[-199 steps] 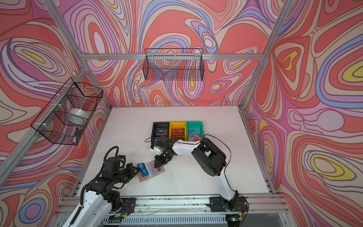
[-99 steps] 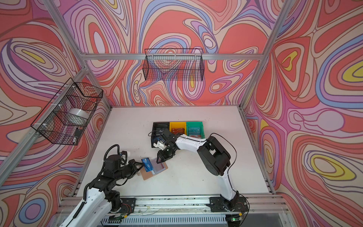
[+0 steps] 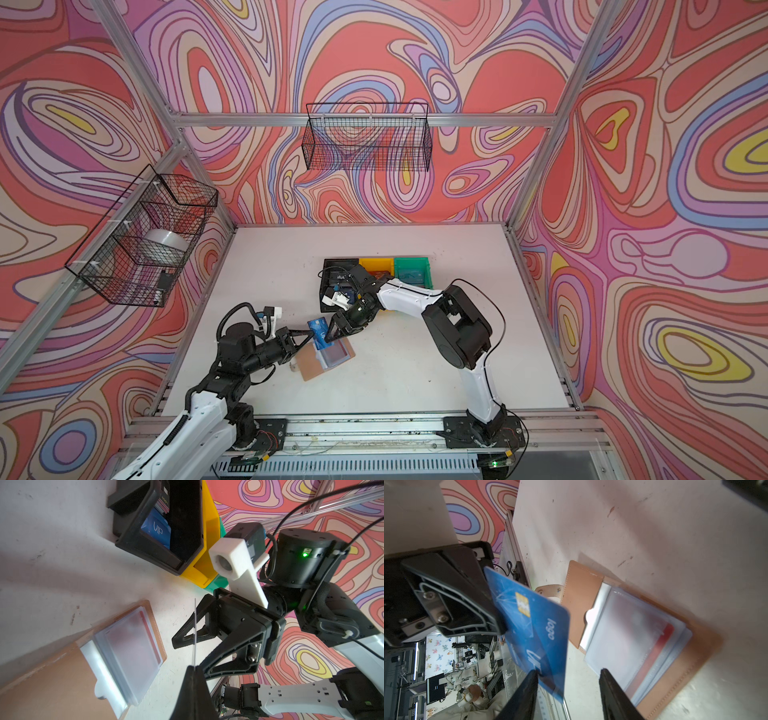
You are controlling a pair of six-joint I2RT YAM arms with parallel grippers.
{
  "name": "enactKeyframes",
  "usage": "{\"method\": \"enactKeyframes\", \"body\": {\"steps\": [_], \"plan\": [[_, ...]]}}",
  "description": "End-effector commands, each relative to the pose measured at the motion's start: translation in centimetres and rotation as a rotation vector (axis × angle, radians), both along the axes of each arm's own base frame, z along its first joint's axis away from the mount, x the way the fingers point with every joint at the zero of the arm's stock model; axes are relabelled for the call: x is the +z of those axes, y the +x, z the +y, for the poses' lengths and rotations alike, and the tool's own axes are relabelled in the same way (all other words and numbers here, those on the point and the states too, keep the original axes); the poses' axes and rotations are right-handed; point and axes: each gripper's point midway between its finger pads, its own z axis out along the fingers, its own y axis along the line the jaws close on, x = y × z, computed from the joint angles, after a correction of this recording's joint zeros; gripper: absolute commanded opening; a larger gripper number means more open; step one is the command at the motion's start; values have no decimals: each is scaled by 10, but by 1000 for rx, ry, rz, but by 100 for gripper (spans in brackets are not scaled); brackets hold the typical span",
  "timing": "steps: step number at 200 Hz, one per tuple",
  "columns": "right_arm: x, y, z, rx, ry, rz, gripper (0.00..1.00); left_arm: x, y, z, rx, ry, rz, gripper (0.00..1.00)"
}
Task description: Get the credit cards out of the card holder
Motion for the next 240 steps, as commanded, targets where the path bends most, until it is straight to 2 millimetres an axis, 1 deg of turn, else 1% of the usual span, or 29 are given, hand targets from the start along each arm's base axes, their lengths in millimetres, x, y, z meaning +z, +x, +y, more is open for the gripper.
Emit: {"method": "enactKeyframes", "body": {"steps": [1, 25, 57, 74, 89, 109, 111, 120, 137, 164, 174, 199, 220, 240], "plan": [[12, -6, 9, 39, 87, 29, 51, 7, 2, -2, -11, -29, -40, 0], [17, -7, 11, 44, 110, 35, 49, 2, 0, -2, -9, -29, -23, 0], [23, -7, 12, 45, 134, 32, 33, -5, -3, -1, -6, -18, 5, 0], [26, -8, 12, 46, 142, 23, 29, -11, -4, 1, 0, -5, 28, 0], [30, -9, 12, 51, 153, 21, 22, -17, -6, 2, 10, 3, 49, 0], [34, -10, 11, 56, 164, 18, 15, -22, -9, 4, 17, 11, 70, 0], [35, -10, 11, 57, 165, 16, 15, -23, -9, 4, 17, 11, 71, 1], [35, -10, 11, 60, 164, 14, 11, -25, -10, 5, 23, 13, 81, 10], [37, -11, 7, 75, 161, -10, 0, -26, -10, 7, 36, 14, 89, 17], [40, -6, 0, 77, 146, -28, 0, -23, -11, 5, 29, 6, 84, 27], [41, -6, -2, 83, 138, -39, 0, -25, -12, 6, 35, 9, 91, 29], [37, -3, -10, 99, 71, -94, 0, -29, -15, 8, 44, 16, 101, 30], [28, 8, -24, 120, -62, -211, 0, -31, -16, 10, 50, 34, 107, 30], [31, 19, -37, 159, -145, -331, 0, -34, -17, 13, 56, 53, 127, 30]]}}
